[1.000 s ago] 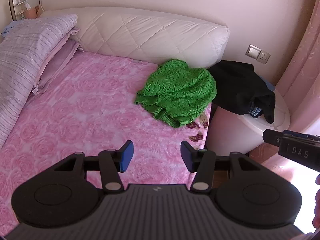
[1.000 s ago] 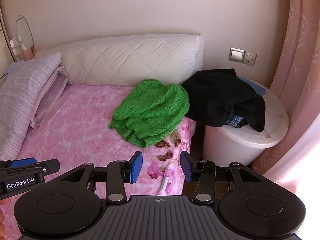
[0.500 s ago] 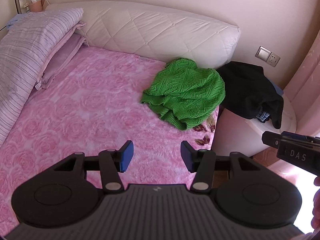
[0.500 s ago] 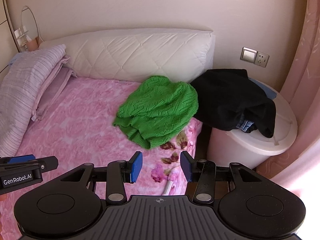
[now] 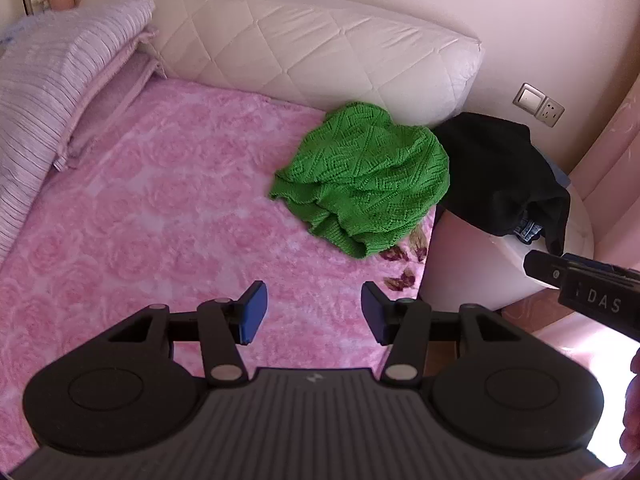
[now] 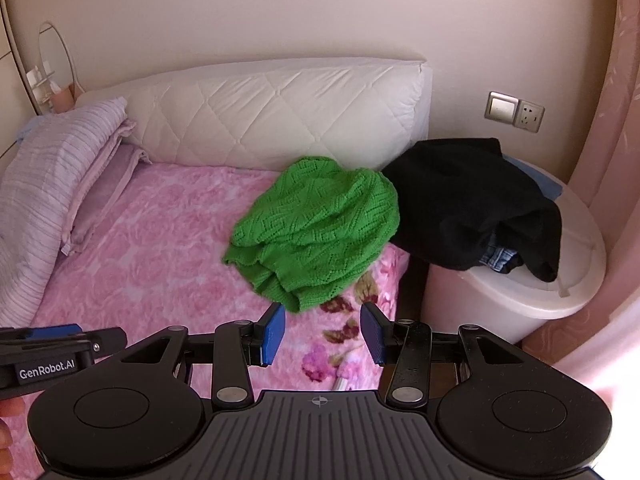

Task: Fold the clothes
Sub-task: 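Move both grippers toward the green knit sweater on the bed, then grasp the green sweater with both grippers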

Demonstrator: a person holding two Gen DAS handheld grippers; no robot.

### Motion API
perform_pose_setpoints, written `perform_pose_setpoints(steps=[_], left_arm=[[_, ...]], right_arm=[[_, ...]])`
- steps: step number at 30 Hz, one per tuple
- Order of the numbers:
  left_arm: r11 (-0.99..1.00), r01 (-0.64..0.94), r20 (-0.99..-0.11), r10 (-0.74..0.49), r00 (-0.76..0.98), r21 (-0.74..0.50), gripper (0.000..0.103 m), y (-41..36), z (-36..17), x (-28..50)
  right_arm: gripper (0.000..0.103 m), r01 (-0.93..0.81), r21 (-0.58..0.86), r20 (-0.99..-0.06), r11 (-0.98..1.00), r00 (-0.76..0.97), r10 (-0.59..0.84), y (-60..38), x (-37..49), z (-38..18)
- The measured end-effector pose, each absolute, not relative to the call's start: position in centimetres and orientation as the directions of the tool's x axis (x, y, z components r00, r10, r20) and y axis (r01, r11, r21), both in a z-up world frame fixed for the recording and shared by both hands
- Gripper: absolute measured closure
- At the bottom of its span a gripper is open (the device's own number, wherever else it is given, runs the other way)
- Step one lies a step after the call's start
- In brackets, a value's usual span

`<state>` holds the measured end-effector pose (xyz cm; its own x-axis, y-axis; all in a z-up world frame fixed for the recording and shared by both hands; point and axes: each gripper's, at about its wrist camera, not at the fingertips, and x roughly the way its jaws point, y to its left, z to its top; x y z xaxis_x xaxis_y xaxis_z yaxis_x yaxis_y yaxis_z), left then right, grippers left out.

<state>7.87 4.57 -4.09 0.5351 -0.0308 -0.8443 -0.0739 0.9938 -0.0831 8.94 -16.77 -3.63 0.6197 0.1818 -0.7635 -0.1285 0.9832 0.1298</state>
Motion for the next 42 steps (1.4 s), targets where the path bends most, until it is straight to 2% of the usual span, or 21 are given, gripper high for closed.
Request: perform_pose_setpoints(steps=[8, 20, 27, 28, 32, 42], left_arm=[[0.992, -0.069, -0.871, -0.057, 0.487, -0.103, 0.056, 3.1, -7.3, 12.2], [0.99, -0.08, -0.899, -0.072, 0.431, -0.117, 0.056, 0.9, -12.1, 21.4], [0.994, -0.079, -0.909, -0.041, 0.414, -0.081, 0.056, 0.1, -14.9, 27.1], [0.994, -0.078, -0.91, -0.036, 0.412, -0.075, 0.056, 0.0, -15.4, 27.9], [0.995, -0.082, -0.923, -0.028, 0.383, -0.064, 0.056, 0.1, -17.6, 30.9], [0.994, -0.105, -0.933, -0.002, 0.359, -0.043, 0.056, 1.0, -23.4, 38.2]], right_arm=[[0.057, -0.087, 0.196, -0.801, 0.977, 0.56, 0.21, -19.5, 13.5, -6.5], [0.057, 0.001, 0.212, -0.858, 0.977, 0.479, 0.186, -22.8, 22.9, -11.2], [0.057, 0.016, 0.26, -0.868, 0.965, 0.441, 0.227, -23.6, 28.4, -13.4], [0.055, 0.028, 0.273, -0.868, 0.962, 0.439, 0.233, -23.8, 29.1, -13.9], [0.032, 0.091, 0.34, -0.861, 0.936, 0.429, 0.272, -24.9, 31.8, -16.0], [0.029, 0.182, 0.399, -0.874, 0.898, 0.37, 0.314, -25.4, 37.8, -22.2]])
